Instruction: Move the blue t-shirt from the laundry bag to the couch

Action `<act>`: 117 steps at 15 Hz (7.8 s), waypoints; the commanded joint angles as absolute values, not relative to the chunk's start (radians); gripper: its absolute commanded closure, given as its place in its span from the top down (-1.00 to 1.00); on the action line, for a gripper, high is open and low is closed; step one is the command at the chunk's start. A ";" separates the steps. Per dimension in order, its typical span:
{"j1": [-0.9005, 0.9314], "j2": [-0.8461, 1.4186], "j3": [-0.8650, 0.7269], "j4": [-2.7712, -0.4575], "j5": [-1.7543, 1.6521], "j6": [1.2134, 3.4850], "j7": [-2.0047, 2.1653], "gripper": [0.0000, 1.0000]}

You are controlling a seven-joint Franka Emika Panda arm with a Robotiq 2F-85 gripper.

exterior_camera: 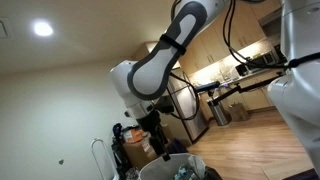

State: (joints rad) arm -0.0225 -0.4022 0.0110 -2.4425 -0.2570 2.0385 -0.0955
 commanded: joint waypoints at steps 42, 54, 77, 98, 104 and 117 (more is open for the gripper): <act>-0.315 -0.035 -0.511 -2.581 -0.037 2.738 -0.493 1.00; -0.255 0.135 -0.451 -2.490 0.150 2.807 -0.658 1.00; -0.363 0.404 -0.209 -2.375 0.187 3.145 -0.620 1.00; -0.177 0.779 -0.450 -2.120 -0.217 3.300 -0.383 1.00; -0.165 0.824 -0.457 -2.095 -0.229 3.299 -0.382 -0.07; -0.358 0.621 -0.184 -2.126 -0.286 3.071 -0.427 -0.84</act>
